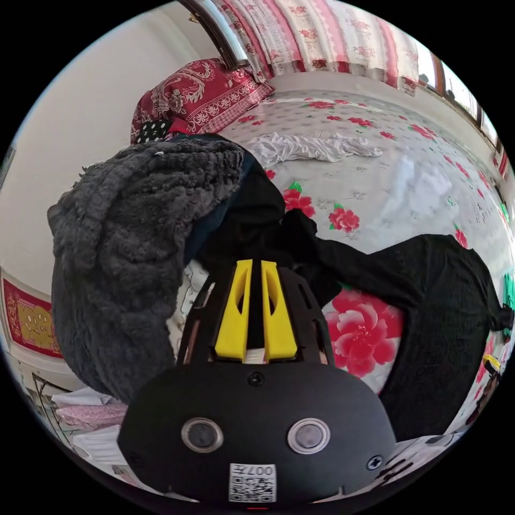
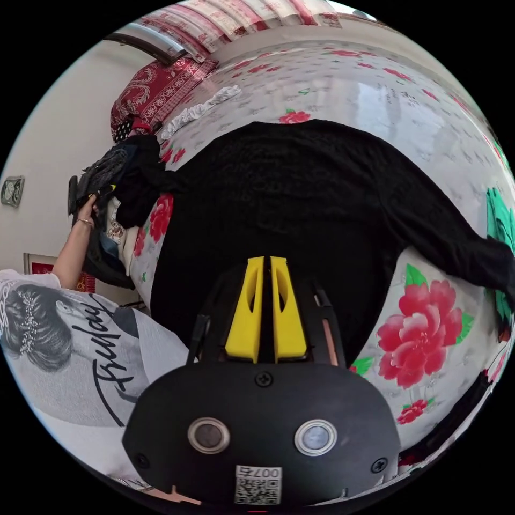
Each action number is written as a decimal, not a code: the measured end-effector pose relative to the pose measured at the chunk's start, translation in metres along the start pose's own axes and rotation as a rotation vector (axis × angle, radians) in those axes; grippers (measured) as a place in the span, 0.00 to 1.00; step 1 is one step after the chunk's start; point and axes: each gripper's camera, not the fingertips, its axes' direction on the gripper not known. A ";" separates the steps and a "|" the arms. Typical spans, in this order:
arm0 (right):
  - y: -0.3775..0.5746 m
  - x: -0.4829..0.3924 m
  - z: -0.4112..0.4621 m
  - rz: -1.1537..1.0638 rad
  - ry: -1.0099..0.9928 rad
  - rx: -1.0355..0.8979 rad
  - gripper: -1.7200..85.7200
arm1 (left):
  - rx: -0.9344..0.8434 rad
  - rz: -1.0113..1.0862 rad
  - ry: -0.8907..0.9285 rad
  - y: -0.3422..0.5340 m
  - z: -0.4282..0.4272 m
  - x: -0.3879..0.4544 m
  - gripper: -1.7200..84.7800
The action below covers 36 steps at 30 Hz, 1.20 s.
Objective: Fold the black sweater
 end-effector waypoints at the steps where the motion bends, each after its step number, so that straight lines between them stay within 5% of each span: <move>1: 0.018 0.007 -0.003 0.033 0.032 -0.012 0.03 | -0.001 0.004 0.011 0.009 -0.003 0.000 0.05; 8: 0.126 0.045 -0.007 0.257 0.110 -0.069 0.05 | -0.310 0.239 0.541 0.163 0.017 0.073 0.10; 17: 0.214 0.050 0.030 0.329 -0.026 -0.256 0.05 | -0.478 0.578 0.507 0.266 0.005 0.140 0.12; 23: 0.209 0.033 0.067 0.236 0.003 -0.403 0.04 | -0.464 0.583 0.375 0.260 0.012 0.137 0.03; 36: 0.219 0.015 0.068 0.157 0.097 -0.410 0.02 | -0.463 0.497 0.500 0.270 0.017 0.085 0.01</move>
